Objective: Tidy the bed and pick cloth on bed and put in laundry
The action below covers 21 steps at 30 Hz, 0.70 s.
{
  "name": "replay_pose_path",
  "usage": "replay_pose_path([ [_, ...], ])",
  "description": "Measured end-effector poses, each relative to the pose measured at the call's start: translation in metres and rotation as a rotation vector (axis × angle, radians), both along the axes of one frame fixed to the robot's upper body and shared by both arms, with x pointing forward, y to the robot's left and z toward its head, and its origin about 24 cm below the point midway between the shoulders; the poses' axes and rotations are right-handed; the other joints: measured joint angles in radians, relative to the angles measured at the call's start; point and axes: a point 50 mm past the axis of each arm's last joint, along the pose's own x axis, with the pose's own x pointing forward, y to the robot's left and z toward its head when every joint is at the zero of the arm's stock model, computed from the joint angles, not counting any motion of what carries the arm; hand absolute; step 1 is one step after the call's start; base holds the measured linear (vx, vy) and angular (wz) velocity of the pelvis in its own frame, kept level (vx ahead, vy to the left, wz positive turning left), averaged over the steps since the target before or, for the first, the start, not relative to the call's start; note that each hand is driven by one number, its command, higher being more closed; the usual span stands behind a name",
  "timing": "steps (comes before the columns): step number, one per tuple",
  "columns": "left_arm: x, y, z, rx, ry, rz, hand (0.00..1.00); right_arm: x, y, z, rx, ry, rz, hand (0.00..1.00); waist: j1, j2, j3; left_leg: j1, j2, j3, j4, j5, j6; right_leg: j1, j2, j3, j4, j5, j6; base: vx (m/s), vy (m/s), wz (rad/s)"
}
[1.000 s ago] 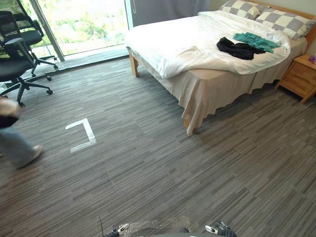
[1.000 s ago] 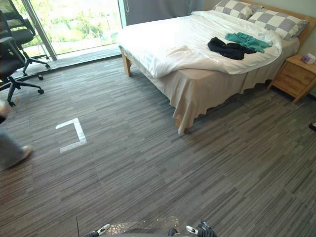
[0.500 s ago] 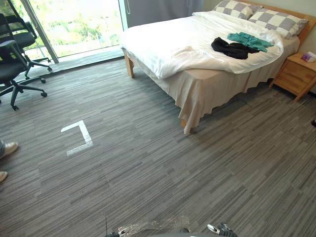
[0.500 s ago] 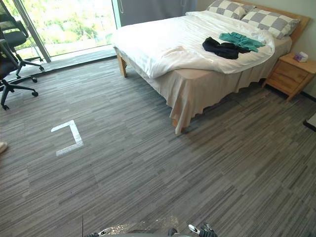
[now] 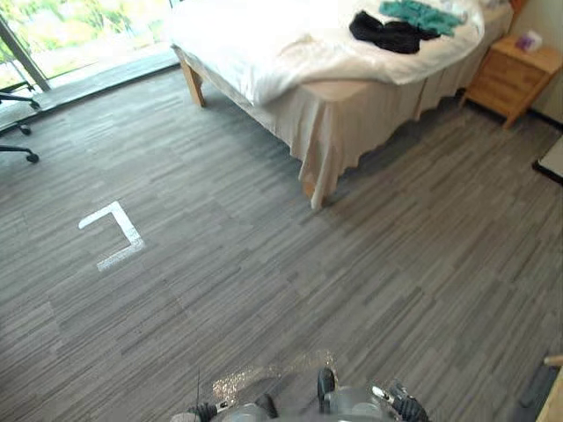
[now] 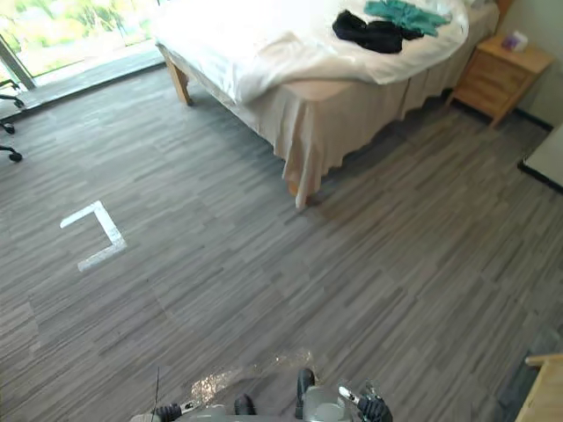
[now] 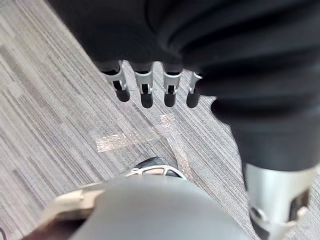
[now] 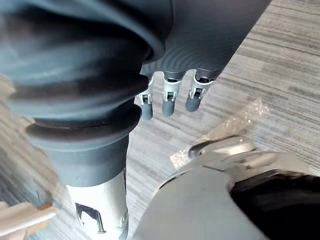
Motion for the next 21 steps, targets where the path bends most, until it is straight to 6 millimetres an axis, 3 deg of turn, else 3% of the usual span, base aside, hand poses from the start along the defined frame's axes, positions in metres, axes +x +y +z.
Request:
replay_pose_path([
  [2, 0.009, -0.001, 0.002, -0.003, -0.018, -0.011, 0.00, 0.004, -0.001, 0.001, 0.015, -0.016, -0.047, 0.00, -0.020, 0.019, 0.023, -0.002, 0.065, 0.008, 0.029, -0.028, -0.036, -0.030, 0.007, -0.003, -0.117, 0.023, 0.005, 0.16, -0.251, -0.31],
  [3, 0.019, -0.003, 0.003, -0.006, -0.036, -0.021, 0.00, 0.004, -0.003, 0.001, 0.030, -0.019, -0.117, 0.00, -0.029, 0.028, 0.048, 0.000, 0.091, 0.008, 0.015, -0.033, -0.046, -0.055, 0.002, 0.008, -0.275, 0.107, 0.025, 0.21, -0.291, -0.14],
  [4, 0.021, -0.002, 0.004, -0.003, -0.042, -0.022, 0.00, 0.001, -0.002, 0.000, 0.039, -0.009, -0.148, 0.00, -0.034, 0.023, 0.053, 0.003, 0.092, 0.008, -0.002, -0.033, -0.048, -0.072, -0.011, 0.017, -0.357, 0.154, 0.048, 0.25, -0.295, -0.19],
  [5, 0.023, 0.002, 0.005, 0.008, -0.046, -0.017, 0.00, -0.002, 0.001, -0.002, 0.063, 0.013, -0.191, 0.00, -0.044, 0.009, 0.070, 0.025, 0.092, 0.009, -0.025, -0.034, -0.081, -0.110, -0.050, 0.025, -0.425, 0.180, 0.079, 0.22, -0.236, -0.20],
  [7, 0.018, 0.004, 0.004, 0.015, -0.033, 0.005, 0.00, -0.022, 0.006, -0.007, 0.090, 0.083, -0.259, 0.00, -0.047, -0.006, 0.097, 0.105, 0.106, 0.027, -0.029, -0.056, -0.145, -0.112, -0.099, 0.041, -0.440, 0.196, 0.071, 0.45, -0.456, -0.41],
  [8, 0.015, -0.001, 0.002, 0.001, -0.029, 0.034, 0.00, -0.038, 0.005, -0.009, 0.092, 0.132, -0.280, 0.00, -0.046, 0.018, 0.103, 0.166, 0.150, 0.041, -0.019, -0.083, -0.174, -0.127, -0.092, 0.028, -0.339, 0.275, 0.029, 0.54, -0.504, -0.48],
  [9, 0.015, -0.005, 0.001, -0.012, -0.028, 0.039, 0.00, -0.044, 0.003, -0.009, 0.091, 0.147, -0.292, 0.00, -0.057, 0.046, 0.100, 0.179, 0.182, 0.045, -0.014, -0.097, -0.159, -0.162, -0.083, 0.017, -0.237, 0.264, 0.021, 0.51, -0.424, -0.16],
  [10, 0.013, -0.013, -0.001, -0.054, -0.026, 0.033, 0.00, -0.059, -0.001, -0.010, 0.068, 0.187, -0.299, 0.00, -0.093, 0.077, 0.074, 0.180, 0.225, 0.044, -0.003, -0.133, -0.071, -0.238, -0.086, -0.006, -0.035, 0.177, -0.007, 0.53, -0.402, 0.09],
  [11, 0.019, -0.019, 0.000, -0.096, -0.047, 0.031, 0.00, -0.068, 0.000, -0.011, 0.063, 0.227, -0.285, 0.00, -0.101, 0.093, 0.063, 0.194, 0.247, 0.026, 0.030, -0.078, 0.006, -0.277, -0.083, -0.007, 0.113, 0.046, -0.064, 0.54, -0.425, 0.08],
  [12, 0.023, -0.023, 0.001, -0.116, -0.069, 0.039, 0.00, -0.069, 0.000, -0.011, 0.056, 0.241, -0.269, 0.00, -0.101, 0.089, 0.063, 0.193, 0.261, 0.019, 0.061, -0.030, -0.008, -0.280, -0.081, -0.006, 0.158, 0.001, -0.083, 0.59, -0.491, -0.22],
  [13, 0.027, -0.032, 0.001, -0.151, -0.093, 0.042, 0.00, -0.067, -0.002, -0.011, 0.032, 0.240, -0.211, 0.00, -0.099, 0.090, 0.056, 0.186, 0.289, -0.005, 0.136, 0.077, -0.013, -0.264, -0.058, -0.003, 0.200, -0.068, -0.103, 0.62, -0.524, -0.47],
  [14, 0.027, -0.037, 0.001, -0.163, -0.098, 0.060, 0.00, -0.052, -0.005, -0.009, 0.011, 0.194, -0.152, 0.00, -0.097, 0.093, 0.053, 0.125, 0.320, -0.051, 0.314, 0.155, -0.038, -0.222, -0.015, 0.000, 0.177, -0.112, -0.112, 0.64, -0.502, -0.52],
  [15, 0.027, -0.039, 0.001, -0.161, -0.107, 0.065, 0.00, -0.044, -0.008, -0.008, -0.010, 0.175, -0.104, 0.00, -0.097, 0.098, 0.054, 0.061, 0.315, -0.126, 0.441, 0.145, -0.069, -0.189, 0.010, -0.001, 0.141, -0.114, -0.115, 0.62, -0.393, -0.42],
  [16, 0.033, -0.037, 0.003, -0.133, -0.148, 0.104, 0.00, -0.032, -0.019, -0.004, -0.044, 0.137, -0.049, 0.00, -0.095, 0.109, 0.055, -0.082, 0.277, -0.250, 0.681, 0.077, -0.111, -0.097, 0.072, -0.002, 0.037, -0.111, -0.122, 0.55, -0.281, -0.16],
  [17, 0.035, -0.031, 0.004, -0.106, -0.175, 0.134, 0.00, -0.023, -0.023, -0.002, -0.064, 0.114, -0.023, 0.00, -0.091, 0.103, 0.059, -0.169, 0.236, -0.295, 0.807, 0.011, -0.113, -0.008, 0.106, 0.001, -0.052, -0.097, -0.137, 0.67, -0.263, 0.02],
  [18, 0.045, -0.026, 0.010, -0.086, -0.248, 0.144, 0.00, -0.014, -0.029, 0.002, -0.088, 0.063, -0.009, 0.00, -0.054, 0.087, 0.060, -0.268, 0.152, -0.286, 0.864, -0.056, -0.076, 0.141, 0.133, 0.002, -0.166, -0.075, -0.141, 0.56, -0.171, 0.07],
  [19, 0.048, -0.026, 0.012, -0.086, -0.263, 0.141, 0.00, -0.013, -0.030, 0.002, -0.092, 0.054, -0.014, 0.00, -0.042, 0.084, 0.061, -0.286, 0.136, -0.272, 0.860, -0.065, -0.064, 0.165, 0.136, 0.004, -0.183, -0.073, -0.138, 0.67, -0.176, -0.07],
  [20, 0.056, -0.030, 0.016, -0.111, -0.330, 0.143, 0.00, 0.002, -0.037, 0.010, -0.114, -0.027, -0.035, 0.00, -0.005, 0.072, 0.065, -0.383, 0.090, -0.201, 0.803, -0.086, -0.029, 0.263, 0.147, 0.008, -0.241, -0.088, -0.138, 0.53, -0.132, -0.22],
  [21, 0.057, -0.030, 0.018, -0.123, -0.352, 0.155, 0.00, 0.013, -0.036, 0.014, -0.110, -0.080, -0.051, 0.00, 0.007, 0.074, 0.065, -0.422, 0.080, -0.161, 0.760, -0.088, -0.026, 0.288, 0.149, 0.014, -0.249, -0.100, -0.137, 0.52, -0.121, -0.37],
])
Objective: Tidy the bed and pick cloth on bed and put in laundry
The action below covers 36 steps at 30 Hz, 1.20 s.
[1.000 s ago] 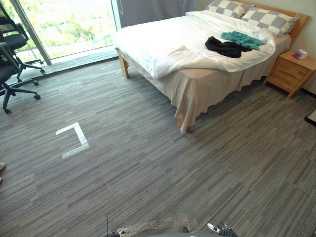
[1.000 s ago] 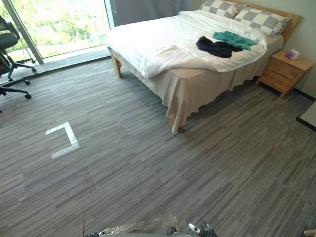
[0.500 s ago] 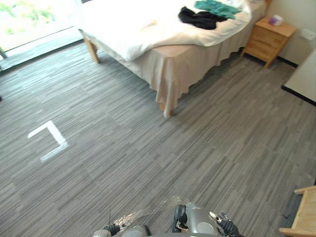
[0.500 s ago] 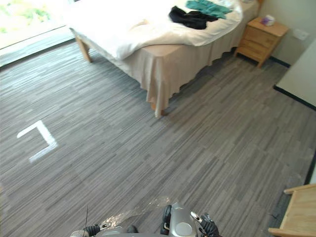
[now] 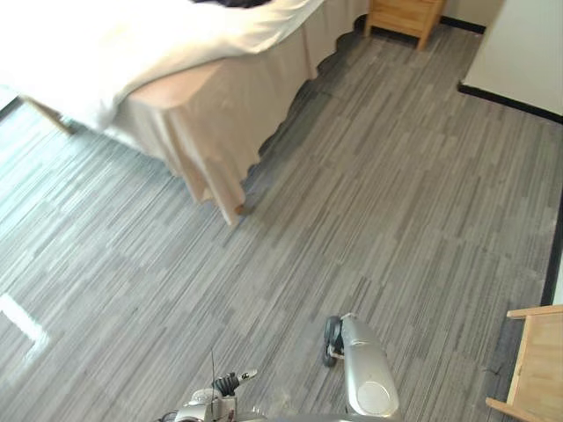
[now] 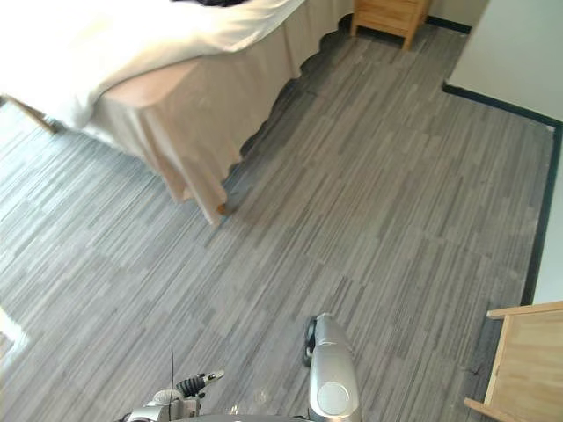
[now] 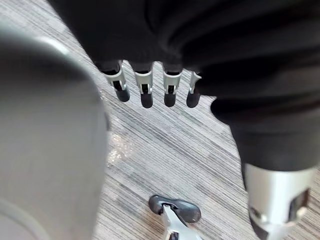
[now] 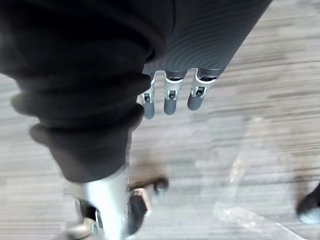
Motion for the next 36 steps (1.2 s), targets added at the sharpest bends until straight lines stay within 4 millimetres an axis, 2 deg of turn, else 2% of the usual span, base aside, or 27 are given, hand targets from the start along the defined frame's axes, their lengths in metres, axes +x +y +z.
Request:
replay_pose_path([
  [1, -0.001, -0.002, 0.000, -0.018, -0.016, 0.012, 0.00, 0.018, 0.001, 0.006, 0.014, -0.073, -0.018, 0.00, 0.009, -0.002, -0.001, -0.046, -0.017, 0.056, -0.098, 0.003, 0.001, 0.030, -0.001, 0.013, -0.002, -0.018, 0.002, 0.45, -0.069, -0.40],
  [3, -0.006, -0.005, -0.001, -0.063, -0.034, 0.063, 0.00, 0.047, 0.003, 0.017, 0.048, -0.177, -0.048, 0.00, 0.009, 0.019, -0.005, -0.085, -0.053, 0.205, -0.499, 0.070, -0.014, 0.148, 0.009, 0.024, -0.051, -0.066, 0.047, 0.64, -0.048, -0.33],
  [5, -0.006, -0.008, -0.001, -0.087, -0.040, 0.086, 0.00, 0.054, 0.004, 0.018, 0.057, -0.188, -0.045, 0.00, 0.029, 0.034, -0.019, -0.128, -0.057, 0.263, -0.589, 0.080, -0.009, 0.248, 0.025, 0.024, -0.120, -0.103, 0.088, 0.73, 0.087, -0.25],
  [6, -0.005, -0.007, 0.000, -0.092, -0.044, 0.096, 0.00, 0.049, 0.005, 0.016, 0.057, -0.164, -0.038, 0.00, 0.044, 0.019, -0.039, -0.144, -0.077, 0.266, -0.591, 0.113, 0.050, 0.281, 0.007, 0.026, -0.112, -0.126, 0.122, 0.80, 0.159, -0.38],
  [7, -0.004, -0.005, 0.000, -0.091, -0.042, 0.100, 0.00, 0.050, 0.006, 0.015, 0.060, -0.158, -0.031, 0.00, 0.055, 0.001, -0.047, -0.145, -0.096, 0.260, -0.584, 0.164, 0.126, 0.270, -0.016, 0.027, -0.058, -0.143, 0.150, 0.86, 0.184, -0.32],
  [8, -0.008, -0.001, -0.002, -0.076, -0.010, 0.105, 0.00, 0.054, 0.013, 0.014, 0.074, -0.149, -0.013, 0.00, 0.055, -0.037, -0.081, -0.135, -0.145, 0.258, -0.596, 0.242, 0.252, 0.192, -0.084, 0.028, 0.147, -0.154, 0.175, 0.92, 0.205, 0.09],
  [9, -0.008, 0.004, -0.002, -0.053, 0.007, 0.105, 0.00, 0.048, 0.018, 0.008, 0.089, -0.107, -0.009, 0.00, 0.041, -0.068, -0.097, -0.127, -0.176, 0.229, -0.562, 0.251, 0.309, 0.093, -0.158, 0.028, 0.420, -0.080, 0.233, 0.91, 0.185, 0.50],
  [10, -0.007, 0.007, -0.001, -0.037, 0.009, 0.098, 0.00, 0.046, 0.021, 0.005, 0.098, -0.085, -0.002, 0.00, 0.029, -0.087, -0.096, -0.116, -0.198, 0.201, -0.545, 0.226, 0.303, 0.050, -0.191, 0.042, 0.526, -0.046, 0.229, 0.91, 0.141, 1.05],
  [11, -0.009, 0.009, -0.003, -0.020, 0.032, 0.093, 0.00, 0.044, 0.027, 0.001, 0.111, -0.045, 0.025, 0.00, 0.021, -0.100, -0.095, -0.075, -0.226, 0.146, -0.532, 0.182, 0.288, -0.010, -0.215, 0.042, 0.633, -0.088, 0.198, 0.69, 0.061, 1.04],
  [12, -0.011, 0.009, -0.004, -0.019, 0.048, 0.096, 0.00, 0.041, 0.029, 0.000, 0.115, -0.029, 0.032, 0.00, 0.021, -0.096, -0.092, -0.039, -0.233, 0.115, -0.535, 0.167, 0.280, -0.032, -0.217, 0.036, 0.649, -0.110, 0.191, 0.83, 0.050, 1.32],
  [13, -0.017, 0.009, -0.007, -0.005, 0.090, 0.083, 0.00, 0.037, 0.033, -0.002, 0.118, -0.021, 0.049, 0.00, 0.018, -0.072, -0.081, 0.066, -0.232, 0.042, -0.578, 0.154, 0.262, -0.050, -0.188, 0.016, 0.601, -0.135, 0.201, 0.77, 0.013, 1.61],
  [14, -0.024, 0.003, -0.011, -0.012, 0.126, 0.056, 0.00, 0.032, 0.032, -0.003, 0.116, -0.025, 0.051, 0.00, 0.006, -0.041, -0.080, 0.165, -0.222, -0.049, -0.638, 0.154, 0.244, -0.070, -0.145, 0.018, 0.499, -0.141, 0.185, 0.73, -0.013, 1.82],
  [16, -0.032, 0.001, -0.014, -0.010, 0.153, 0.045, 0.00, 0.024, 0.027, -0.002, 0.113, -0.044, 0.009, 0.00, 0.003, -0.019, -0.095, 0.247, -0.211, -0.168, -0.706, 0.160, 0.212, -0.146, -0.110, 0.090, 0.317, -0.130, 0.195, 0.63, -0.128, 2.01],
  [17, -0.034, 0.002, -0.015, -0.004, 0.162, 0.040, 0.00, 0.019, 0.025, -0.002, 0.113, -0.050, -0.015, 0.00, 0.003, -0.022, -0.109, 0.265, -0.211, -0.218, -0.724, 0.149, 0.187, -0.187, -0.110, 0.156, 0.207, -0.093, 0.210, 0.84, -0.329, 2.55],
  [18, -0.036, 0.005, -0.015, 0.002, 0.163, 0.068, 0.00, 0.012, 0.030, -0.005, 0.131, -0.039, -0.037, 0.00, 0.014, -0.048, -0.123, 0.288, -0.213, -0.300, -0.728, 0.128, 0.152, -0.230, -0.116, 0.295, 0.039, 0.002, 0.209, 0.59, -0.270, 1.90],
  [19, -0.036, 0.007, -0.015, 0.002, 0.162, 0.077, 0.00, 0.011, 0.031, -0.005, 0.135, -0.037, -0.038, 0.00, 0.017, -0.051, -0.125, 0.291, -0.212, -0.310, -0.724, 0.122, 0.143, -0.233, -0.116, 0.314, 0.012, 0.028, 0.208, 0.60, -0.336, 1.95],
  [20, -0.040, 0.012, -0.014, 0.001, 0.156, 0.129, 0.00, 0.008, 0.040, -0.008, 0.156, -0.030, -0.040, 0.00, 0.021, -0.087, -0.140, 0.308, -0.208, -0.326, -0.689, 0.089, 0.097, -0.228, -0.119, 0.369, -0.095, 0.178, 0.203, 0.59, -0.450, 1.58],
  [21, -0.044, 0.023, -0.012, 0.006, 0.134, 0.206, 0.00, 0.004, 0.057, -0.011, 0.201, -0.019, -0.037, 0.00, 0.037, -0.148, -0.163, 0.323, -0.225, -0.328, -0.644, 0.029, 0.053, -0.227, -0.140, 0.361, -0.117, 0.372, 0.190, 0.67, -0.538, 1.46],
  [22, -0.045, 0.021, -0.013, -0.005, 0.126, 0.240, 0.00, 0.006, 0.059, -0.011, 0.208, -0.016, -0.028, 0.00, 0.053, -0.126, -0.165, 0.339, -0.200, -0.327, -0.629, -0.001, 0.047, -0.211, -0.130, 0.341, -0.085, 0.318, 0.178, 0.57, -0.506, 0.79],
  [23, -0.048, 0.009, -0.015, -0.042, 0.121, 0.290, 0.00, 0.009, 0.049, -0.009, 0.183, -0.007, 0.014, 0.00, 0.067, -0.069, -0.183, 0.348, -0.139, -0.317, -0.617, -0.015, 0.026, -0.190, -0.084, 0.310, -0.092, 0.311, 0.165, 0.38, -0.333, 0.16],
  [25, -0.054, -0.002, -0.017, -0.075, 0.115, 0.318, 0.00, 0.020, 0.034, -0.004, 0.150, -0.024, 0.027, 0.00, 0.062, -0.022, -0.199, 0.370, -0.088, -0.281, -0.654, 0.000, 0.002, -0.150, -0.051, 0.276, -0.146, 0.297, 0.143, 0.34, -0.294, 0.21],
  [27, -0.052, -0.008, -0.017, -0.127, 0.098, 0.338, 0.00, 0.023, 0.026, -0.002, 0.137, -0.016, 0.029, 0.00, 0.057, 0.006, -0.205, 0.378, -0.070, -0.254, -0.687, 0.043, -0.034, -0.118, -0.038, 0.242, -0.181, 0.294, 0.127, 0.19, -0.228, 0.36],
  [29, -0.040, -0.007, -0.012, -0.161, 0.033, 0.338, 0.00, 0.014, 0.026, -0.006, 0.149, 0.028, 0.022, 0.00, 0.053, -0.006, -0.198, 0.388, -0.061, -0.190, -0.696, 0.090, -0.040, -0.070, -0.053, 0.200, -0.212, 0.291, 0.119, 0.11, -0.165, 0.70],
  [32, 0.003, -0.003, 0.010, -0.218, -0.191, 0.334, 0.00, 0.003, 0.030, -0.011, 0.167, 0.075, 0.012, 0.00, 0.031, -0.006, -0.198, 0.398, -0.052, -0.061, -0.740, 0.134, -0.036, -0.017, -0.066, 0.110, -0.262, 0.286, 0.111, 0.02, -0.085, 0.88],
  [33, 0.011, -0.002, 0.016, -0.232, -0.244, 0.362, 0.00, 0.003, 0.031, -0.011, 0.169, 0.075, 0.012, 0.00, 0.030, -0.004, -0.199, 0.400, -0.052, -0.059, -0.756, 0.141, -0.036, -0.013, -0.064, 0.100, -0.271, 0.289, 0.107, -0.04, -0.052, 0.51],
  [35, 0.036, 0.010, 0.037, -0.286, -0.420, 0.575, 0.00, 0.007, 0.030, -0.010, 0.165, 0.066, 0.014, 0.00, 0.032, 0.000, -0.202, 0.396, -0.050, -0.061, -0.807, 0.154, -0.040, 0.003, -0.049, 0.085, -0.334, 0.328, 0.106, -0.09, -0.034, 0.18],
  [36, 0.039, 0.014, 0.041, -0.291, -0.452, 0.641, 0.00, 0.008, 0.029, -0.009, 0.163, 0.062, 0.015, 0.00, 0.030, 0.001, -0.202, 0.395, -0.049, -0.061, -0.813, 0.154, -0.040, 0.009, -0.046, 0.082, -0.351, 0.341, 0.104, -0.09, -0.016, 0.08],
])
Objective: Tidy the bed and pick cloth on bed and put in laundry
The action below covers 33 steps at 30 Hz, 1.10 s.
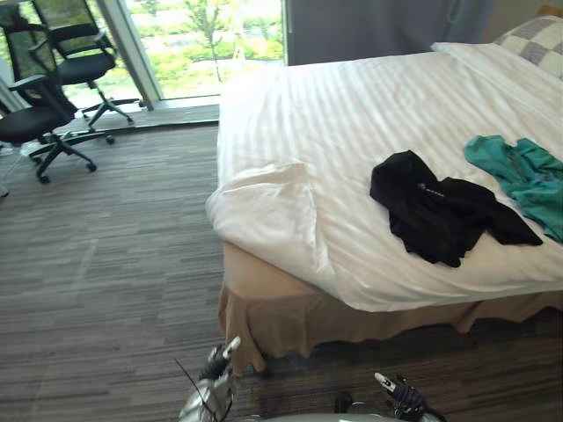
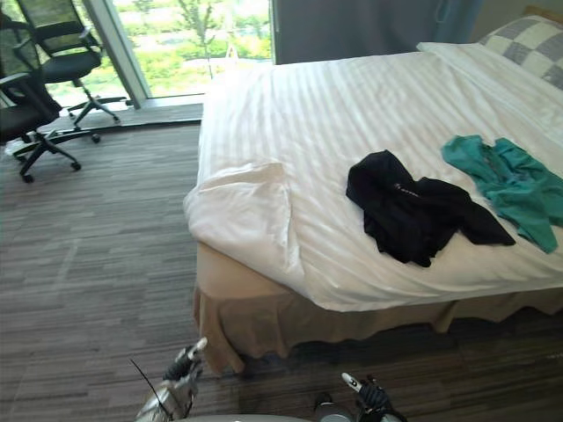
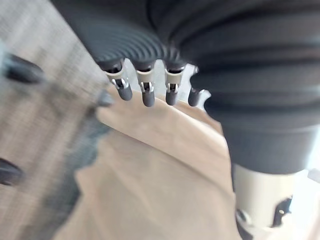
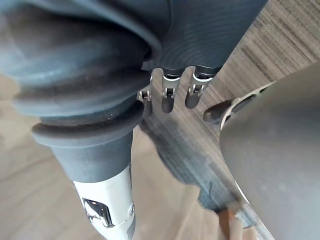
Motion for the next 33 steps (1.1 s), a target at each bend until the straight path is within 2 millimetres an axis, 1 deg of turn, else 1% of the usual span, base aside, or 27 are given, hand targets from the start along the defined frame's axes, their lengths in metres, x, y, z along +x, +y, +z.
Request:
replay_pose_path([
  [2, 0.004, 0.029, 0.009, -0.035, -0.024, 0.265, 0.00, -0.002, -0.003, 0.000, -0.001, 0.007, -0.012, 0.00, 0.000, -0.007, 0.002, 0.009, 0.002, 0.002, -0.021, 0.000, 0.000, 0.029, 0.009, -0.008, -0.062, 0.037, -0.001, -0.06, -0.008, 0.04],
  [3, 0.001, 0.040, 0.010, -0.042, -0.024, 0.342, 0.00, -0.003, -0.004, 0.000, 0.002, 0.011, -0.024, 0.00, -0.002, -0.009, 0.002, 0.010, 0.003, 0.004, -0.021, 0.000, 0.000, 0.030, 0.010, -0.008, -0.063, 0.038, 0.000, -0.06, -0.009, -0.02],
  [4, -0.006, 0.059, 0.011, -0.075, -0.027, 0.477, 0.00, -0.004, -0.005, 0.000, 0.004, 0.012, -0.039, 0.00, -0.005, -0.012, 0.000, 0.011, 0.005, 0.005, -0.021, -0.001, -0.001, 0.032, 0.012, -0.008, -0.065, 0.038, 0.000, -0.06, -0.022, -0.03],
  [5, -0.018, 0.088, 0.012, -0.127, -0.040, 0.666, 0.00, -0.009, -0.008, -0.001, 0.004, 0.020, -0.056, 0.00, -0.009, -0.015, -0.001, 0.012, 0.009, 0.006, -0.020, -0.001, -0.001, 0.035, 0.016, -0.009, -0.066, 0.037, 0.002, -0.05, -0.029, -0.04],
  [6, -0.042, 0.127, 0.016, -0.180, -0.052, 0.922, 0.00, -0.016, -0.013, -0.001, -0.002, 0.031, -0.083, 0.00, -0.014, -0.015, -0.001, 0.014, 0.014, 0.011, -0.021, -0.001, -0.002, 0.035, 0.021, -0.008, -0.066, 0.037, 0.001, -0.04, -0.032, -0.05],
  [7, -0.052, 0.142, 0.019, -0.192, -0.062, 1.017, 0.00, -0.019, -0.015, -0.001, -0.006, 0.037, -0.091, 0.00, -0.018, -0.014, -0.001, 0.016, 0.016, 0.014, -0.022, -0.001, -0.002, 0.035, 0.023, -0.008, -0.066, 0.037, 0.001, -0.01, -0.025, -0.09],
  [8, -0.066, 0.161, 0.026, -0.198, -0.090, 1.140, 0.00, -0.024, -0.019, -0.001, -0.014, 0.048, -0.104, 0.00, -0.020, -0.005, 0.003, 0.018, 0.020, 0.021, -0.022, -0.002, -0.002, 0.035, 0.026, -0.006, -0.066, 0.037, 0.000, -0.01, -0.021, -0.12],
  [9, -0.081, 0.187, 0.040, -0.190, -0.146, 1.272, 0.00, -0.032, -0.022, -0.002, -0.027, 0.067, -0.124, 0.00, -0.018, 0.002, 0.003, 0.021, 0.027, 0.035, -0.022, -0.005, -0.007, 0.035, 0.032, -0.004, -0.066, 0.035, -0.002, 0.00, -0.019, -0.13],
  [10, -0.088, 0.199, 0.048, -0.182, -0.181, 1.321, 0.00, -0.036, -0.023, -0.002, -0.031, 0.074, -0.130, 0.00, -0.018, 0.001, -0.001, 0.022, 0.031, 0.044, -0.022, -0.008, -0.013, 0.033, 0.034, -0.003, -0.066, 0.035, -0.004, 0.01, -0.019, -0.16],
  [12, -0.107, 0.242, 0.087, -0.150, -0.341, 1.467, 0.00, -0.046, -0.019, -0.004, -0.026, 0.088, -0.157, 0.00, -0.021, 0.009, -0.027, 0.017, 0.050, 0.088, -0.021, -0.007, -0.027, 0.021, 0.045, 0.000, -0.066, 0.033, -0.010, 0.03, -0.017, -0.11],
  [13, -0.106, 0.250, 0.097, -0.137, -0.376, 1.473, 0.00, -0.050, -0.018, -0.005, -0.024, 0.094, -0.162, 0.00, -0.022, 0.012, -0.031, 0.017, 0.055, 0.100, -0.021, -0.006, -0.032, 0.021, 0.047, -0.001, -0.066, 0.033, -0.011, 0.05, -0.011, -0.01],
  [15, -0.087, 0.274, 0.143, -0.044, -0.490, 1.414, 0.00, -0.061, -0.009, -0.008, -0.013, 0.114, -0.177, 0.00, -0.023, 0.028, -0.050, 0.011, 0.065, 0.123, -0.014, 0.001, -0.040, 0.014, 0.050, -0.001, -0.066, 0.037, -0.024, 0.04, -0.001, -0.02],
  [16, -0.080, 0.279, 0.156, -0.010, -0.516, 1.386, 0.00, -0.065, -0.006, -0.009, -0.008, 0.122, -0.183, 0.00, -0.024, 0.031, -0.057, 0.007, 0.066, 0.125, -0.013, 0.001, -0.040, 0.009, 0.051, -0.001, -0.066, 0.038, -0.027, 0.05, 0.012, -0.06],
  [17, -0.064, 0.287, 0.184, 0.061, -0.568, 1.310, 0.00, -0.067, -0.006, -0.009, -0.008, 0.115, -0.205, 0.00, -0.025, 0.036, -0.062, 0.006, 0.067, 0.131, -0.009, 0.004, -0.044, 0.007, 0.052, 0.001, -0.066, 0.039, -0.028, 0.05, 0.022, -0.09],
  [18, -0.045, 0.291, 0.213, 0.143, -0.609, 1.226, 0.00, -0.068, -0.005, -0.009, -0.010, 0.113, -0.210, 0.00, -0.027, 0.038, -0.068, 0.007, 0.069, 0.140, -0.006, 0.005, -0.046, 0.005, 0.054, 0.005, -0.066, 0.039, -0.029, 0.04, 0.020, -0.09],
  [19, -0.034, 0.291, 0.228, 0.192, -0.621, 1.172, 0.00, -0.069, -0.004, -0.009, -0.009, 0.111, -0.219, 0.00, -0.028, 0.038, -0.071, 0.007, 0.070, 0.143, -0.006, 0.006, -0.047, 0.005, 0.055, 0.006, -0.066, 0.039, -0.029, 0.03, 0.021, -0.10],
  [20, -0.010, 0.288, 0.256, 0.289, -0.640, 1.057, 0.00, -0.072, -0.003, -0.009, -0.009, 0.105, -0.242, 0.00, -0.029, 0.037, -0.080, 0.007, 0.072, 0.148, -0.006, 0.006, -0.048, 0.003, 0.057, 0.009, -0.066, 0.040, -0.029, 0.01, 0.008, -0.07],
  [21, 0.002, 0.284, 0.270, 0.349, -0.644, 0.997, 0.00, -0.072, -0.003, -0.009, -0.009, 0.101, -0.247, 0.00, -0.031, 0.037, -0.083, 0.007, 0.072, 0.152, -0.006, 0.006, -0.048, 0.002, 0.057, 0.012, -0.066, 0.040, -0.029, 0.02, 0.024, -0.10],
  [23, 0.045, 0.264, 0.318, 0.579, -0.661, 0.736, 0.00, -0.072, -0.003, -0.008, -0.009, 0.084, -0.275, 0.00, -0.044, 0.036, -0.085, 0.008, 0.069, 0.164, -0.007, 0.007, -0.048, -0.005, 0.058, 0.022, -0.066, 0.043, -0.032, 0.00, 0.029, -0.14],
  [24, 0.055, 0.257, 0.329, 0.650, -0.657, 0.655, 0.00, -0.072, -0.003, -0.008, -0.007, 0.078, -0.278, 0.00, -0.050, 0.035, -0.085, 0.006, 0.068, 0.166, -0.007, 0.007, -0.047, -0.008, 0.057, 0.025, -0.066, 0.044, -0.031, -0.01, 0.030, -0.15],
  [26, 0.096, 0.220, 0.358, 0.959, -0.585, 0.351, 0.00, -0.076, -0.003, -0.008, -0.004, 0.081, -0.282, 0.00, -0.066, 0.033, -0.087, 0.005, 0.060, 0.177, -0.008, 0.007, -0.047, -0.017, 0.058, 0.041, -0.066, 0.050, -0.031, -0.01, 0.035, -0.17],
  [27, 0.106, 0.209, 0.363, 1.038, -0.562, 0.282, 0.00, -0.077, -0.003, -0.008, -0.005, 0.083, -0.284, 0.00, -0.069, 0.033, -0.087, 0.005, 0.059, 0.181, -0.009, 0.007, -0.047, -0.020, 0.058, 0.045, -0.066, 0.052, -0.031, -0.02, 0.030, -0.20],
  [28, 0.122, 0.190, 0.369, 1.191, -0.504, 0.148, 0.00, -0.079, -0.003, -0.008, -0.003, 0.086, -0.283, 0.00, -0.084, 0.033, -0.087, 0.001, 0.058, 0.189, -0.009, 0.007, -0.047, -0.029, 0.058, 0.052, -0.066, 0.057, -0.033, -0.02, 0.025, -0.23],
  [29, 0.136, 0.174, 0.370, 1.297, -0.452, 0.033, 0.00, -0.081, -0.003, -0.008, 0.002, 0.085, -0.279, 0.00, -0.089, 0.033, -0.087, -0.003, 0.054, 0.198, -0.011, 0.007, -0.046, -0.039, 0.058, 0.064, -0.066, 0.060, -0.033, -0.03, 0.024, -0.26],
  [30, 0.142, 0.165, 0.369, 1.347, -0.419, -0.029, 0.00, -0.083, -0.004, -0.008, 0.002, 0.086, -0.269, 0.00, -0.094, 0.034, -0.087, -0.010, 0.051, 0.203, -0.010, 0.008, -0.046, -0.049, 0.057, 0.073, -0.066, 0.064, -0.035, -0.03, 0.023, -0.30],
  [31, 0.152, 0.153, 0.366, 1.425, -0.364, -0.117, 0.00, -0.083, -0.006, -0.008, -0.001, 0.086, -0.256, 0.00, -0.110, 0.035, -0.083, -0.020, 0.046, 0.211, -0.011, 0.010, -0.043, -0.065, 0.055, 0.084, -0.065, 0.071, -0.033, -0.04, 0.025, -0.32],
  [33, 0.164, 0.137, 0.355, 1.561, -0.247, -0.246, 0.00, -0.084, -0.012, -0.006, -0.010, 0.082, -0.245, 0.00, -0.135, 0.052, -0.060, -0.030, 0.036, 0.225, -0.016, 0.012, -0.038, -0.088, 0.052, 0.107, -0.062, 0.084, -0.034, -0.05, 0.037, -0.29],
])
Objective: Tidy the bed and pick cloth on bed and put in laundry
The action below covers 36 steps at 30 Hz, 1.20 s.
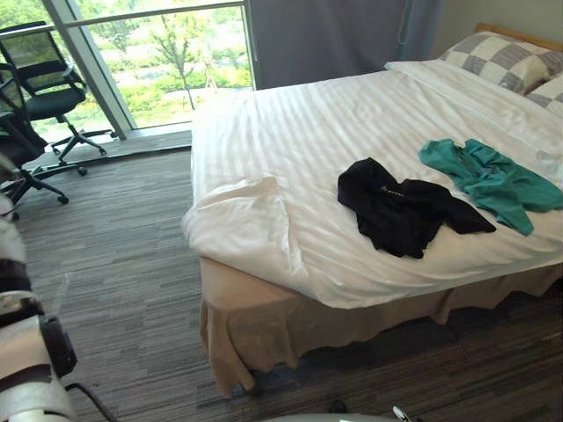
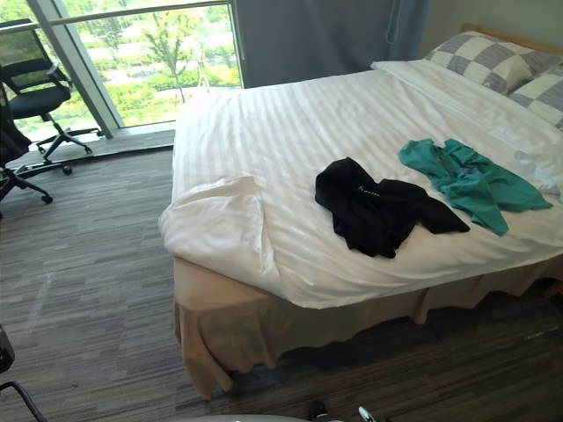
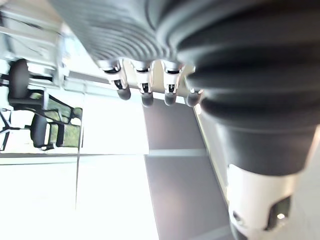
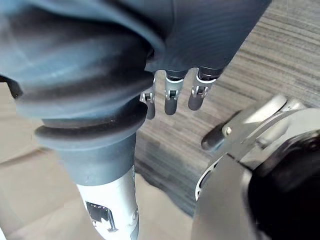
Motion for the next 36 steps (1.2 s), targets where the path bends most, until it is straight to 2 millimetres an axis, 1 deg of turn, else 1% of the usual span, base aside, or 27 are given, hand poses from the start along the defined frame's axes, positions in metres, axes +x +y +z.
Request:
replay_pose_path([
  [2, 0.013, -0.020, -0.006, 0.088, 0.077, -0.029, 0.00, -0.002, -0.003, 0.001, -0.006, 0.010, 0.014, 0.00, -0.012, 0.005, 0.027, -0.002, -0.007, 0.010, -0.006, 0.004, 0.006, -0.010, -0.003, 0.014, 0.000, 0.005, 0.000, -0.06, 0.038, -0.19],
  [3, 0.021, -0.033, -0.008, 0.106, 0.117, -0.051, 0.00, 0.002, -0.005, 0.002, -0.014, 0.007, 0.052, 0.00, -0.029, 0.001, 0.056, -0.013, -0.010, 0.021, -0.005, 0.006, 0.009, -0.025, -0.005, 0.024, 0.000, 0.012, 0.002, -0.07, 0.029, -0.17],
  [4, 0.023, -0.035, -0.008, 0.104, 0.126, -0.049, 0.00, 0.004, -0.005, 0.002, -0.017, 0.003, 0.060, 0.00, -0.030, 0.000, 0.061, -0.020, -0.010, 0.022, -0.005, 0.006, 0.009, -0.032, -0.007, 0.025, 0.000, 0.013, 0.002, -0.10, 0.015, -0.16],
  [5, 0.028, -0.041, -0.009, 0.087, 0.153, -0.048, 0.00, 0.013, -0.009, 0.005, -0.034, -0.026, 0.090, 0.00, -0.042, -0.004, 0.089, -0.042, -0.012, 0.032, -0.003, 0.009, 0.013, -0.058, -0.013, 0.040, 0.001, 0.019, 0.010, -0.12, 0.007, -0.19],
  [6, 0.032, -0.045, -0.009, 0.083, 0.184, -0.034, 0.00, 0.026, -0.012, 0.008, -0.044, -0.065, 0.117, 0.00, -0.054, -0.012, 0.126, -0.071, -0.020, 0.046, 0.001, 0.010, 0.017, -0.091, -0.018, 0.055, 0.001, 0.031, 0.015, -0.13, 0.007, -0.24],
  [7, 0.033, -0.046, -0.009, 0.078, 0.199, -0.021, 0.00, 0.034, -0.013, 0.009, -0.050, -0.086, 0.138, 0.00, -0.055, -0.015, 0.147, -0.088, -0.026, 0.050, 0.004, 0.011, 0.020, -0.109, -0.023, 0.064, 0.001, 0.038, 0.013, -0.17, 0.021, -0.28],
  [9, 0.040, -0.051, -0.012, 0.065, 0.250, 0.025, 0.00, 0.065, -0.019, 0.018, -0.083, -0.169, 0.199, 0.00, -0.072, -0.029, 0.240, -0.150, -0.041, 0.071, 0.011, 0.018, 0.034, -0.180, -0.036, 0.091, 0.003, 0.064, 0.024, -0.14, 0.028, -0.26],
  [11, 0.045, -0.056, -0.014, 0.069, 0.268, 0.035, 0.00, 0.089, -0.018, 0.027, -0.098, -0.245, 0.240, 0.00, -0.075, -0.046, 0.307, -0.199, -0.043, 0.094, 0.026, 0.019, 0.035, -0.245, -0.039, 0.114, 0.025, 0.073, 0.017, -0.09, 0.034, -0.25],
  [12, 0.049, -0.064, -0.009, 0.069, 0.262, 0.027, 0.00, 0.103, -0.015, 0.033, -0.099, -0.300, 0.262, 0.00, -0.076, -0.059, 0.342, -0.237, -0.041, 0.106, 0.038, 0.020, 0.035, -0.286, -0.042, 0.119, 0.034, 0.080, 0.017, -0.07, 0.025, -0.10],
  [13, 0.051, -0.070, -0.005, 0.066, 0.253, 0.017, 0.00, 0.109, -0.013, 0.036, -0.097, -0.327, 0.268, 0.00, -0.079, -0.066, 0.362, -0.251, -0.038, 0.112, 0.043, 0.021, 0.035, -0.298, -0.043, 0.118, 0.034, 0.085, 0.015, -0.06, 0.030, 0.06],
  [14, 0.055, -0.082, 0.002, 0.067, 0.240, 0.003, 0.00, 0.120, -0.009, 0.041, -0.092, -0.372, 0.280, 0.00, -0.079, -0.081, 0.397, -0.277, -0.032, 0.120, 0.052, 0.026, 0.035, -0.322, -0.043, 0.115, 0.039, 0.093, 0.004, -0.04, 0.027, 0.10],
  [15, 0.057, -0.086, 0.005, 0.081, 0.238, 0.009, 0.00, 0.125, -0.007, 0.044, -0.087, -0.391, 0.284, 0.00, -0.078, -0.087, 0.404, -0.297, -0.029, 0.121, 0.062, 0.027, 0.034, -0.342, -0.043, 0.115, 0.044, 0.094, 0.003, -0.06, 0.049, 0.12],
  [16, 0.058, -0.094, 0.016, 0.123, 0.220, 0.035, 0.00, 0.132, -0.006, 0.048, -0.084, -0.428, 0.281, 0.00, -0.071, -0.090, 0.408, -0.342, -0.026, 0.121, 0.076, 0.027, 0.034, -0.383, -0.044, 0.115, 0.048, 0.096, 0.002, -0.05, 0.066, 0.09],
  [18, 0.058, -0.103, 0.042, 0.176, 0.189, 0.054, 0.00, 0.144, -0.004, 0.057, -0.081, -0.489, 0.288, 0.00, -0.053, -0.092, 0.416, -0.388, -0.026, 0.123, 0.085, 0.027, 0.034, -0.427, -0.047, 0.118, 0.050, 0.103, 0.001, -0.03, 0.090, 0.07],
  [19, 0.058, -0.105, 0.048, 0.194, 0.194, 0.056, 0.00, 0.151, -0.002, 0.061, -0.080, -0.517, 0.296, 0.00, -0.050, -0.092, 0.422, -0.399, -0.023, 0.122, 0.094, 0.026, 0.035, -0.435, -0.047, 0.118, 0.054, 0.102, 0.001, -0.03, 0.093, 0.03],
  [20, 0.057, -0.107, 0.051, 0.220, 0.206, 0.062, 1.00, 0.159, 0.000, 0.067, -0.078, -0.553, 0.299, 0.00, -0.045, -0.093, 0.422, -0.418, -0.021, 0.122, 0.107, 0.023, 0.040, -0.456, -0.048, 0.120, 0.067, 0.100, 0.005, -0.03, 0.072, 0.03],
  [21, 0.056, -0.108, 0.053, 0.238, 0.206, 0.065, 1.00, 0.164, 0.001, 0.071, -0.079, -0.580, 0.298, 0.00, -0.043, -0.092, 0.422, -0.429, -0.021, 0.123, 0.113, 0.020, 0.043, -0.467, -0.050, 0.122, 0.070, 0.098, 0.007, -0.06, 0.092, -0.01],
  [22, 0.055, -0.110, 0.060, 0.273, 0.204, 0.069, 1.00, 0.171, 0.000, 0.080, -0.092, -0.632, 0.294, 0.00, -0.032, -0.093, 0.422, -0.454, -0.022, 0.127, 0.132, 0.014, 0.052, -0.493, -0.054, 0.127, 0.080, 0.096, 0.010, -0.04, 0.056, -0.02],
  [25, 0.053, -0.108, 0.065, 0.292, 0.188, 0.087, 1.00, 0.173, -0.003, 0.083, -0.102, -0.657, 0.304, 0.00, -0.027, -0.095, 0.423, -0.473, -0.022, 0.126, 0.147, 0.008, 0.058, -0.505, -0.059, 0.128, 0.080, 0.092, 0.015, -0.06, 0.040, 0.03],
  [27, 0.052, -0.102, 0.065, 0.285, 0.182, 0.103, 1.00, 0.172, -0.005, 0.083, -0.110, -0.657, 0.307, 0.00, -0.031, -0.095, 0.423, -0.471, -0.023, 0.126, 0.150, 0.008, 0.058, -0.505, -0.061, 0.128, 0.084, 0.092, 0.016, 0.00, 0.000, 0.00],
  [29, 0.051, -0.095, 0.061, 0.225, 0.153, 0.103, 1.00, 0.170, -0.008, 0.083, -0.119, -0.650, 0.313, 0.00, -0.032, -0.094, 0.423, -0.464, -0.024, 0.127, 0.150, 0.007, 0.057, -0.500, -0.062, 0.128, 0.087, 0.091, 0.016, 0.00, 0.000, 0.00],
  [31, 0.051, -0.091, 0.052, 0.187, 0.137, 0.082, 1.00, 0.168, -0.010, 0.083, -0.130, -0.640, 0.323, 0.00, -0.031, -0.093, 0.422, -0.448, -0.024, 0.122, 0.149, 0.007, 0.056, -0.481, -0.063, 0.122, 0.087, 0.090, 0.017, 0.02, 0.001, 0.04],
  [32, 0.052, -0.090, 0.042, 0.175, 0.141, 0.056, 1.00, 0.168, -0.010, 0.082, -0.141, -0.632, 0.336, 0.00, -0.031, -0.089, 0.421, -0.430, -0.024, 0.114, 0.146, 0.007, 0.056, -0.459, -0.066, 0.111, 0.087, 0.086, 0.020, 0.07, 0.021, 0.17],
  [33, 0.053, -0.091, 0.026, 0.159, 0.154, 0.004, 1.00, 0.166, -0.009, 0.081, -0.145, -0.621, 0.345, 0.00, -0.028, -0.086, 0.420, -0.399, -0.024, 0.102, 0.140, 0.007, 0.057, -0.421, -0.069, 0.095, 0.087, 0.077, 0.022, 0.08, 0.031, 0.20],
  [35, 0.052, -0.091, 0.009, 0.145, 0.171, -0.038, 1.00, 0.164, -0.009, 0.080, -0.147, -0.614, 0.350, 0.00, -0.025, -0.085, 0.420, -0.367, -0.024, 0.094, 0.133, 0.009, 0.060, -0.385, -0.072, 0.077, 0.087, 0.070, 0.019, 0.07, 0.037, 0.20],
  [36, 0.050, -0.091, -0.012, 0.130, 0.192, -0.080, 0.00, 0.163, -0.009, 0.079, -0.147, -0.605, 0.348, 0.00, -0.024, -0.081, 0.418, -0.338, -0.026, 0.080, 0.129, 0.009, 0.060, -0.349, -0.077, 0.058, 0.087, 0.066, 0.017, 0.07, 0.053, 0.31],
])
